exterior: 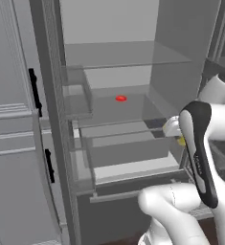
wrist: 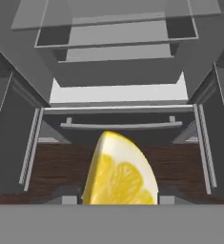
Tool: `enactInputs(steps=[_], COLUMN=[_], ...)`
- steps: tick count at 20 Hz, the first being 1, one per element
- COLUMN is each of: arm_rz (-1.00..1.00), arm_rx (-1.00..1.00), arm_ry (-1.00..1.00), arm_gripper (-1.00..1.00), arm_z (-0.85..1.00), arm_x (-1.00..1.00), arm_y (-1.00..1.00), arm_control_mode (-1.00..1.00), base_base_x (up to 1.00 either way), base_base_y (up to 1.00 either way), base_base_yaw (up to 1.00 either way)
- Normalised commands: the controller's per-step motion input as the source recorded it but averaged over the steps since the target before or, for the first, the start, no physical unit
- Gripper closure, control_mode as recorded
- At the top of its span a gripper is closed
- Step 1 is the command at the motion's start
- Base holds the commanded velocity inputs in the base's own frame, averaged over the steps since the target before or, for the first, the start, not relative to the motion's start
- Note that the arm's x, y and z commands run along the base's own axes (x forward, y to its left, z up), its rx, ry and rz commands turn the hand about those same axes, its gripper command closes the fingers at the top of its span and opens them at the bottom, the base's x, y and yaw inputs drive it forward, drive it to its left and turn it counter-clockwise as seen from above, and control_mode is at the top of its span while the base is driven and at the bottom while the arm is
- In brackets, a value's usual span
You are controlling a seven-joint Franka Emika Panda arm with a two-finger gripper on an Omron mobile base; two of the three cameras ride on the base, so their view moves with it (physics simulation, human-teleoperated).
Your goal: Grab a lemon wedge from the fridge and one ice cube from the ice bowl, and put them in the glass of lemonade.
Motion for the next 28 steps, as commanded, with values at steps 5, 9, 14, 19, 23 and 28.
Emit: enactInputs(steps=[5, 9, 14, 19, 23, 28], arm_rz=[0.0, 0.0, 0.0, 0.0, 0.0, 0.0], arm_rx=[0.0, 0.0, 0.0, 0.0, 0.0, 0.0], arm_ry=[0.0, 0.0, 0.0, 0.0, 0.0, 0.0], arm_gripper=[1.0, 1.0, 1.0, 1.0, 1.0, 1.0], arm_z=[0.0, 0.0, 0.0, 0.0, 0.0, 0.0], arm_x=[0.0, 0.0, 0.0, 0.0, 0.0, 0.0], arm_y=[0.0, 0.0, 0.0, 0.0, 0.0, 0.0], arm_control_mode=[1.0, 1.0, 1.0, 1.0, 1.0, 1.0], base_base_x=[-1.0, -0.89, -0.31, 0.12, 0.69, 0.82], base_base_y=[-0.18, -0.36, -0.45, -0.83, -0.66, -0.18], base_base_yaw=[-0.39, -0.5, -0.67, -0.66, -0.18, 0.02])
